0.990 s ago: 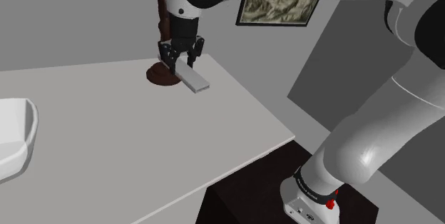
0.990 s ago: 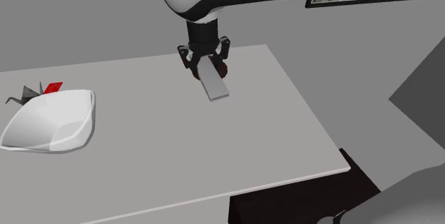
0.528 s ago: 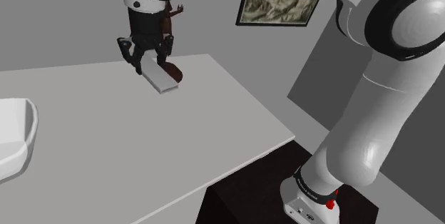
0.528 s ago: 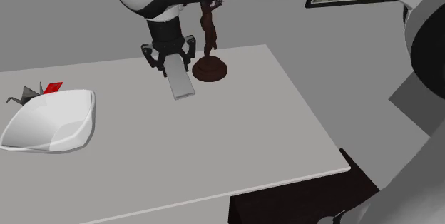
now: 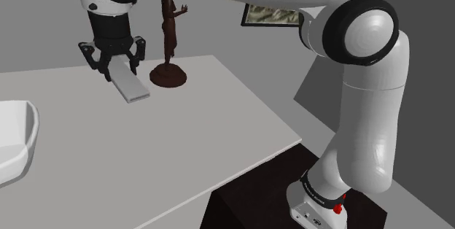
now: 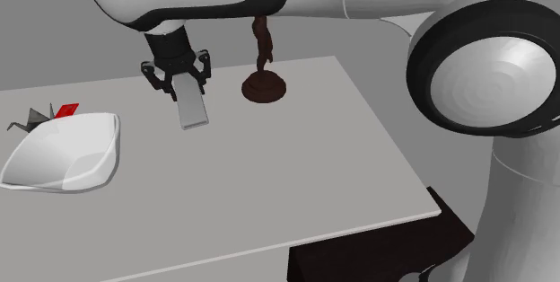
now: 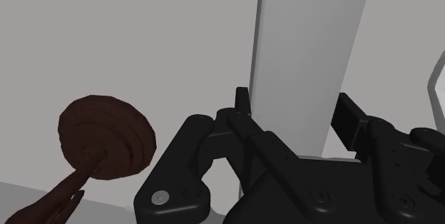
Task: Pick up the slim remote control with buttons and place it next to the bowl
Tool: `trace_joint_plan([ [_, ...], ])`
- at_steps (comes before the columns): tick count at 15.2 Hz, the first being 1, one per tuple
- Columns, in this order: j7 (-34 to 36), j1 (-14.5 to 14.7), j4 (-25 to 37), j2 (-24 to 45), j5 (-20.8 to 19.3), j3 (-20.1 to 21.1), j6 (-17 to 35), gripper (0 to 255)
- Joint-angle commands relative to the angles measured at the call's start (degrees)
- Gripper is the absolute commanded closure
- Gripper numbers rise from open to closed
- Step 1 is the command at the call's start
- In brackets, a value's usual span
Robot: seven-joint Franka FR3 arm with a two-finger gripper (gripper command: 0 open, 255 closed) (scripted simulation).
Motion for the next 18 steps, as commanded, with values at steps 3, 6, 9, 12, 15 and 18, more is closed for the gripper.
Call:
trace_joint_plan([
  [3, 0.4, -0.2, -2.5, 0.3, -0.2, -0.1, 2.8, 255],
  [6, 0.6, -0.4, -4.8, 0.3, -0.3, -0.2, 5.1, 255],
  [9, 0.8, -0.7, -6.9, 0.5, -0.4, -0.3, 7.3, 255],
  [12, 1.0, -0.8, -8.8, 0.8, -0.6, -0.4, 9.4, 255],
  [15, 1.3, -0.9, -10.6, 1.2, -0.9, -0.6, 11.5, 255],
  [18, 1.5, -1.0, -12.1, 1.7, -1.3, -0.7, 13.5, 255],
])
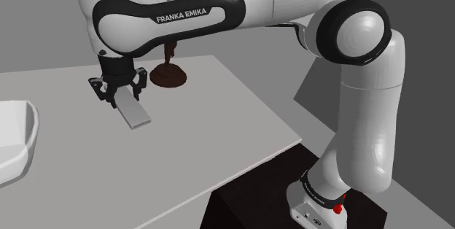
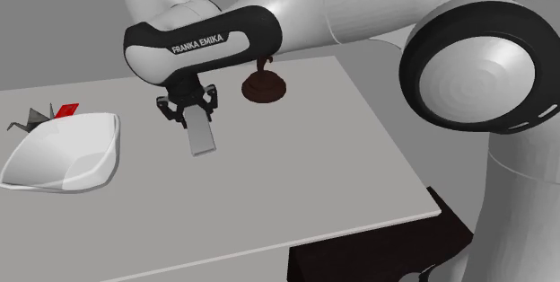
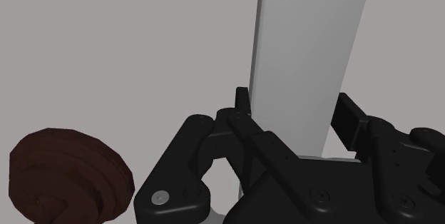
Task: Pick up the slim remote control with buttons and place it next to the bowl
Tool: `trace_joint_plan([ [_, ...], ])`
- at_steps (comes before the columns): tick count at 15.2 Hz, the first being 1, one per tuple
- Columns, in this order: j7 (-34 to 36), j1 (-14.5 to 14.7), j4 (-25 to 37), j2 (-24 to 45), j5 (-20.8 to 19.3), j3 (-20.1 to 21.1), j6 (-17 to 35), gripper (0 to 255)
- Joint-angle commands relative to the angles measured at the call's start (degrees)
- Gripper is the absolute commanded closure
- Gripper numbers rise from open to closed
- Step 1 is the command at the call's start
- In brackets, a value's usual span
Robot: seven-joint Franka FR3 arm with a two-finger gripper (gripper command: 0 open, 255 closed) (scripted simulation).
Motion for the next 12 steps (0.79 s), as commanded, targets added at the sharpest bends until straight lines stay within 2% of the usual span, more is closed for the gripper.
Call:
trace_joint_plan([
  [1, 0.1, 0.0, -0.6, 0.6, -0.3, -0.2, 1.2, 255],
  [12, 1.3, 0.2, -4.9, 3.5, -2.0, -1.1, 8.1, 255],
])
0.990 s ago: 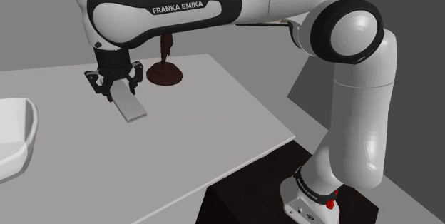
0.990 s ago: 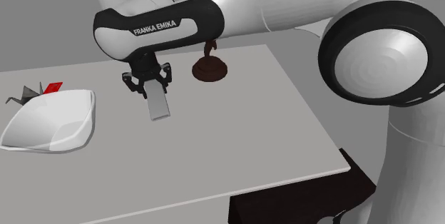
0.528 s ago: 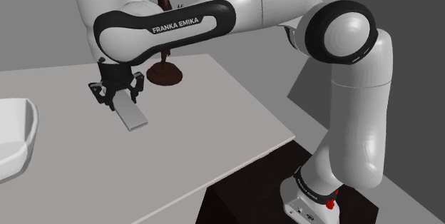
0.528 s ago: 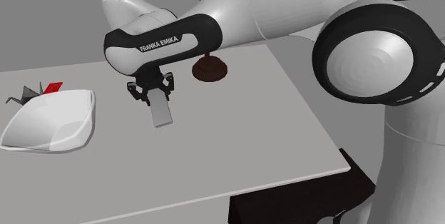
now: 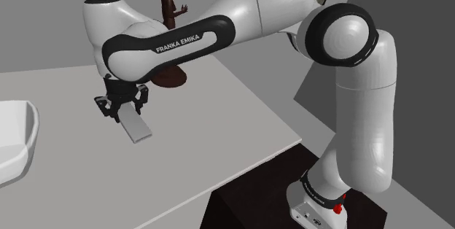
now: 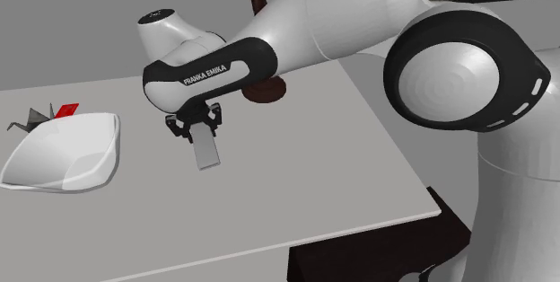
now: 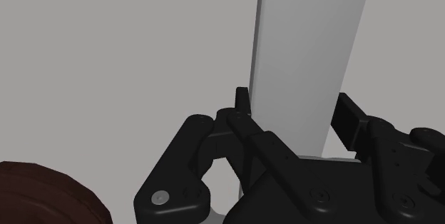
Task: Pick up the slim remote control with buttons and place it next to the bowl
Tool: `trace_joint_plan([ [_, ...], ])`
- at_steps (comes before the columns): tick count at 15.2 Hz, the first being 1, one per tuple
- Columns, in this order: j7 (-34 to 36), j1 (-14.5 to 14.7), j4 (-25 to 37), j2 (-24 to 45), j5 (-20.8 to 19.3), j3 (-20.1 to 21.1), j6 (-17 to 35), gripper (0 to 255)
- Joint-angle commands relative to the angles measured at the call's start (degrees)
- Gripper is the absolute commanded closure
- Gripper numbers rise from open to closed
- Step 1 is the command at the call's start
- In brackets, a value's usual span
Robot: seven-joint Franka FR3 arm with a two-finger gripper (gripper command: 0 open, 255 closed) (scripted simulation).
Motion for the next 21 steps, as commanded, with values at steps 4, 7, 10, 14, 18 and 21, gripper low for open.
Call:
trace_joint_plan([
  [4, 0.1, 0.0, -0.3, 0.5, -0.3, -0.2, 0.9, 255],
  [7, 0.1, 0.0, -0.3, 0.5, -0.3, -0.2, 0.9, 255],
  [10, 0.1, 0.0, -0.3, 0.5, -0.3, -0.2, 0.9, 0],
  [14, 0.1, 0.0, -0.3, 0.5, -0.3, -0.2, 0.9, 0],
  [18, -0.9, -0.1, 3.2, -2.0, 1.2, 0.7, -5.0, 0],
  [21, -0.9, -0.1, 3.2, -2.0, 1.2, 0.7, -5.0, 0],
])
